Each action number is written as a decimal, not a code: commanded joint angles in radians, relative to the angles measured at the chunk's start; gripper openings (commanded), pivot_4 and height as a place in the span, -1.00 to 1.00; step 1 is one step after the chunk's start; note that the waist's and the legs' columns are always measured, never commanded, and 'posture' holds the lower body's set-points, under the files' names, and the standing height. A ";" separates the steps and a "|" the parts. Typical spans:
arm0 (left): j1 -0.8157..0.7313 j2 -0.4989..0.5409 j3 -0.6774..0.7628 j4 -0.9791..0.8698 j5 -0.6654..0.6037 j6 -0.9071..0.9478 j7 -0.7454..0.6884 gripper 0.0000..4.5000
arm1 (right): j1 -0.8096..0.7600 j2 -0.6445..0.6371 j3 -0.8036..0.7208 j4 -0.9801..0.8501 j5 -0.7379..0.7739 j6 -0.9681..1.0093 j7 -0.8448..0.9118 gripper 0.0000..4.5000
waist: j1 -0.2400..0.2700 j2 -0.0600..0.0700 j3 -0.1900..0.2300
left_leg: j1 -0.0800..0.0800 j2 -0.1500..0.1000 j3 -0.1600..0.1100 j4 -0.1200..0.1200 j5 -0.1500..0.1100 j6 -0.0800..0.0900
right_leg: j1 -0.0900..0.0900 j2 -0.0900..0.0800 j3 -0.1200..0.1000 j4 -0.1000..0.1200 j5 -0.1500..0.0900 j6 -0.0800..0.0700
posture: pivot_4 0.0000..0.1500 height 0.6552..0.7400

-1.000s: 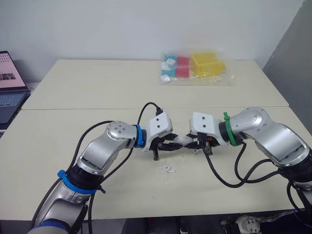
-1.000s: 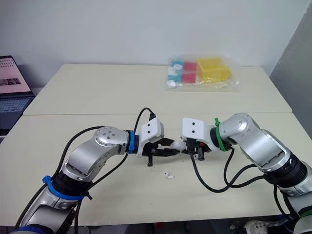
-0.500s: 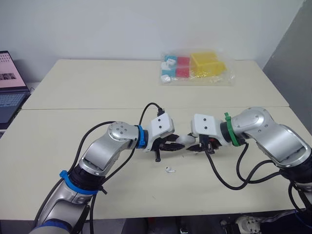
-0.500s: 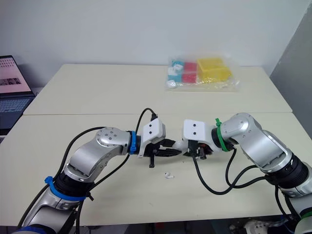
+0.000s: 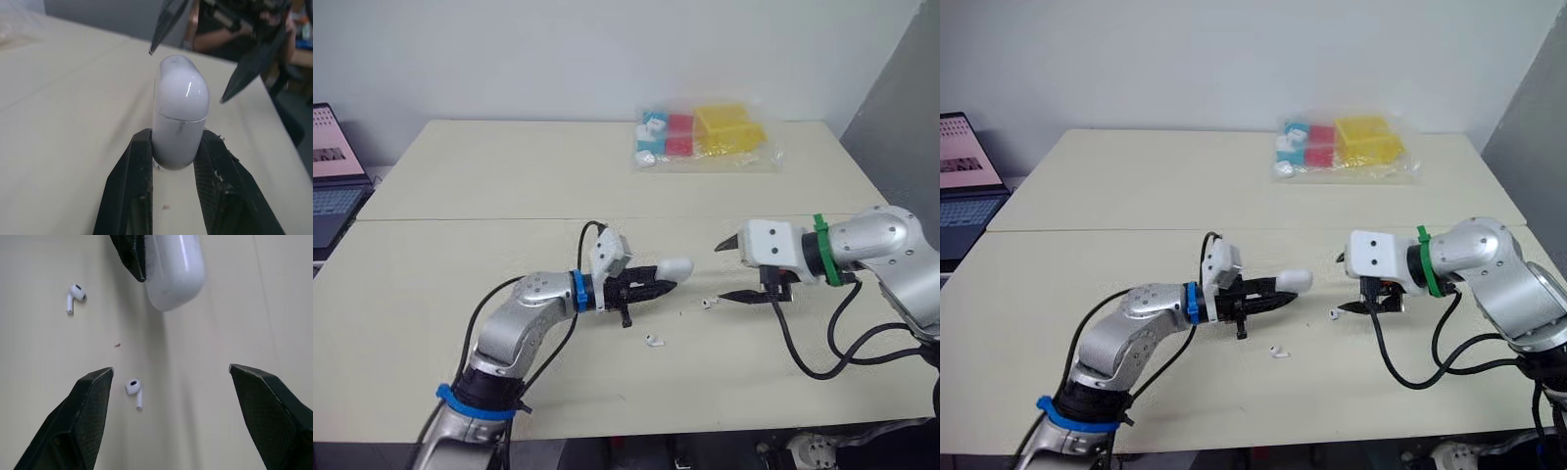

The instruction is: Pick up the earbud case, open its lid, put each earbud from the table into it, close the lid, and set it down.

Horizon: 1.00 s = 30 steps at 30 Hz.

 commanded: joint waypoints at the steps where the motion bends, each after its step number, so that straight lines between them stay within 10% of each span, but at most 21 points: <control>1: 0.044 0.012 0.002 -0.015 0.022 -0.118 -0.023 -0.65 | 0.025 0.051 -0.088 -0.051 0.046 -0.074 -0.029 0.76 | -0.001 0.000 0.000 | 0.000 0.000 0.000 0.000 0.000 0.000 | 0.000 0.000 0.000 0.000 0.000 0.000 | 1.00 1.00; 30: 0.057 0.084 -0.108 0.041 0.163 -0.390 -0.123 -0.65 | -0.098 0.222 -0.049 -0.035 0.073 0.129 -0.112 0.76 | 0.000 0.000 0.000 | 0.004 0.000 0.000 -0.001 0.000 0.000 | 0.005 0.000 0.000 -0.001 0.000 0.000 | 1.00 1.00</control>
